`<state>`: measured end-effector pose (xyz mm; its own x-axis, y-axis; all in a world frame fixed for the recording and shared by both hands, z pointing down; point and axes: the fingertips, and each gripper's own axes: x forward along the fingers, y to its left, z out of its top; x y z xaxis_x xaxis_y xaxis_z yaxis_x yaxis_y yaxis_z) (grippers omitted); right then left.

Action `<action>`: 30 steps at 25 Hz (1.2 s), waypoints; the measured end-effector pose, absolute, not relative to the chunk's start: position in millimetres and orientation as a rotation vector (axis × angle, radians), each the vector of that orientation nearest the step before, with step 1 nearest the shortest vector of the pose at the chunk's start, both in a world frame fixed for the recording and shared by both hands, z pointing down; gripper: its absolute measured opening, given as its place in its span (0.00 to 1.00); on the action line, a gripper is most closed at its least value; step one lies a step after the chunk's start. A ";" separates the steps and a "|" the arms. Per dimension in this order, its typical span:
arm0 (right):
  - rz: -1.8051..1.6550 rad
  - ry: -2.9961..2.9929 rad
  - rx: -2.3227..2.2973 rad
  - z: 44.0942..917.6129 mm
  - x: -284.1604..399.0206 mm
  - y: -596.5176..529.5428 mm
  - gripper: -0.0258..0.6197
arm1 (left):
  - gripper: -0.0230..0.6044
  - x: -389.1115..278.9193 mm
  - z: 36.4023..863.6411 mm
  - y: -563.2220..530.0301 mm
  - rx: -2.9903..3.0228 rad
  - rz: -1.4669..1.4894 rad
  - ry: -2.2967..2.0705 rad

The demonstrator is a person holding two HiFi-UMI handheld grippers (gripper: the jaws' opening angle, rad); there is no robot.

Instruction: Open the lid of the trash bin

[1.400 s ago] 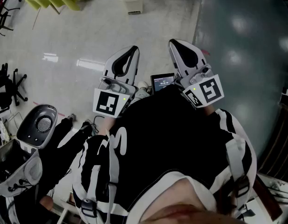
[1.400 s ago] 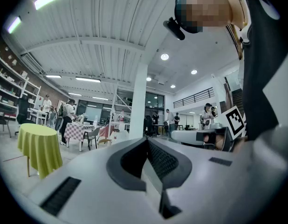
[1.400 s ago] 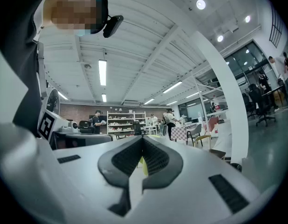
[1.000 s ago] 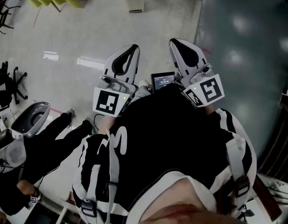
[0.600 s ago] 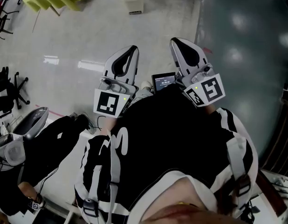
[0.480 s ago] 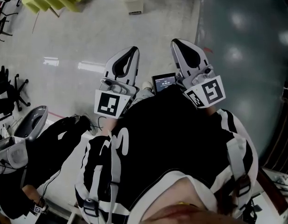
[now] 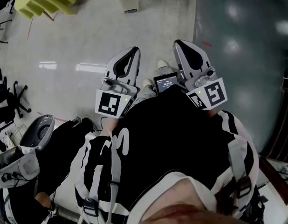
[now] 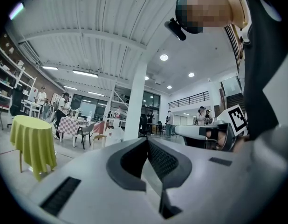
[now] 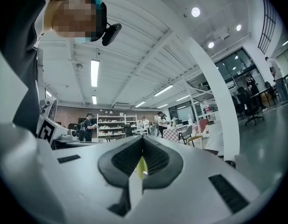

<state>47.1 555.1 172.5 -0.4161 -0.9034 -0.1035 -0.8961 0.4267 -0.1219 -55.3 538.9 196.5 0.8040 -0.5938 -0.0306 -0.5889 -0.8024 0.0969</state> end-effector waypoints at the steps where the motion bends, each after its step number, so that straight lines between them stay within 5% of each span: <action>1: -0.068 2.516 -1.605 171.5 48.5 553.9 0.05 | 0.05 -54.7 196.1 538.0 2.904 -0.092 -0.951; 30: -0.128 2.570 -1.532 174.5 78.9 420.2 0.05 | 0.05 -30.4 184.7 413.2 2.904 -0.075 -1.079</action>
